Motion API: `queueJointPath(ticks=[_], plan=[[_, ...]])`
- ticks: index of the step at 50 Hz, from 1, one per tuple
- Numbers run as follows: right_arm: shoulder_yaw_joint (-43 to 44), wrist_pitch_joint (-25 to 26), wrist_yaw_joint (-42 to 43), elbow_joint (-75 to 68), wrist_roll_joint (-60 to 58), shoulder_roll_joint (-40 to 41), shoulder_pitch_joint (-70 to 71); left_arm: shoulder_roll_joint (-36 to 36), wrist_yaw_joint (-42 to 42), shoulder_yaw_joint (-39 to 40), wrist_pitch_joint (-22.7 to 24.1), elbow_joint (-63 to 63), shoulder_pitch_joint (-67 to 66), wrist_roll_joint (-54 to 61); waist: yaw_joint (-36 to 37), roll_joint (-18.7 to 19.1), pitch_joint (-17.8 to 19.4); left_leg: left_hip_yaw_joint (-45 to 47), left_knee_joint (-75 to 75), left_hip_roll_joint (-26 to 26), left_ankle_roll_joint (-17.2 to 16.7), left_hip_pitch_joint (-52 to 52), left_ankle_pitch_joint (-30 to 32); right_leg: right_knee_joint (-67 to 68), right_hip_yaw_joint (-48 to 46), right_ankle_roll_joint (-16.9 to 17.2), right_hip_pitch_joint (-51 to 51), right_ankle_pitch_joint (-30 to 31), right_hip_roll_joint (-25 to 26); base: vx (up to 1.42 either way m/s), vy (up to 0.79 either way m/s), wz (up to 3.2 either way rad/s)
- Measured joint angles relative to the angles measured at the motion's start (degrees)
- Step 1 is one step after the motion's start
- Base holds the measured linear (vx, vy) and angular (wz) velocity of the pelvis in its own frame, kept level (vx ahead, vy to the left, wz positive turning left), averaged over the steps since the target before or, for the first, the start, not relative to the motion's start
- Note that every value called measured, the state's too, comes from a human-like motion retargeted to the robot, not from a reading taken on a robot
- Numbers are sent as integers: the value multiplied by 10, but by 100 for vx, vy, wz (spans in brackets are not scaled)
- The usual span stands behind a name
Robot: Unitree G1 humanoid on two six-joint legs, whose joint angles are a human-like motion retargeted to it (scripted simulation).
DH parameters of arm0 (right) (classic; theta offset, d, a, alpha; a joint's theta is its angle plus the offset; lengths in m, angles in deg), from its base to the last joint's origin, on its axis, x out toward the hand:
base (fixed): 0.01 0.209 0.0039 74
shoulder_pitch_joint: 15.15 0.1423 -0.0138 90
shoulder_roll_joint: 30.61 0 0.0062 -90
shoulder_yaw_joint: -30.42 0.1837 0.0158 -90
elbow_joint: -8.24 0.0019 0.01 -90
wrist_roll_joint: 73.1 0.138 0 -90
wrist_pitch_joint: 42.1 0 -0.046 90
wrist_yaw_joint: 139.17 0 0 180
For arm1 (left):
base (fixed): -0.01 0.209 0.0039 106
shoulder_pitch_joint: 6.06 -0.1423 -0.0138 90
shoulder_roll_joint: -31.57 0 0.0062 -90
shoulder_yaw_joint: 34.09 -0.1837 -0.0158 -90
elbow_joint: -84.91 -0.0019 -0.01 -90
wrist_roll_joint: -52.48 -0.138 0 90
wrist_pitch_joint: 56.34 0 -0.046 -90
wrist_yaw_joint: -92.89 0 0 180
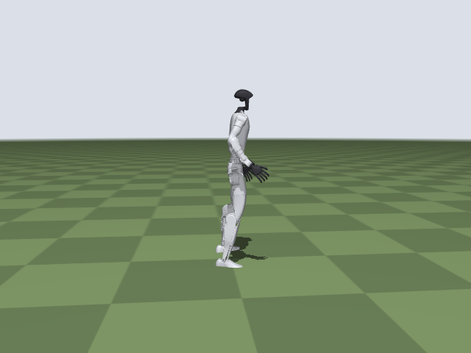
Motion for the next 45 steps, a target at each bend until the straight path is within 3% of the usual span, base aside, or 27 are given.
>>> queueJointPath(ticks=[5,10,20,25,30,36,45], plan=[[-27,16,-11,-46,-12,3,23,-23,-12,-24,-3,-58,70,11,-4,4,3,-1,0,-1,2,4,-1,0,-1,-3,4,1,-1,0,0,0],[-48,39,-59,-72,-53,-13,42,6,9,-33,-4,17,174,-18,-10,8,2,-6,-1,-2,1,5,-1,0,-7,-7,9,2,-2,0,0,0],[-35,77,-120,-104,-37,-24,54,73,-6,-59,7,369,487,-93,-25,10,-7,-15,1,-1,-7,4,-2,3,-16,-18,14,4,-4,0,0,0],[-20,90,-134,-112,-27,-21,47,87,-21,-78,13,572,657,-146,-35,10,-13,-9,3,0,-8,5,-6,3,-11,-18,10,9,-2,0,1,-4],[-17,104,-160,-113,-33,-22,40,83,-29,-95,-4,697,802,-204,-45,11,-14,4,3,1,-8,8,-11,4,-1,-14,4,16,0,0,4,-24],[-26,117,-167,-121,-30,-21,36,64,-49,-119,-27,752,888,-232,-55,12,-6,21,3,1,-7,13,-14,12,17,-12,-8,29,2,-2,6,-26],[-17,115,-146,-128,-39,-4,28,44,-51,-124,-24,748,902,-237,-68,14,17,42,4,8,-11,18,-14,51,38,-16,-39,44,10,-5,7,-22]])
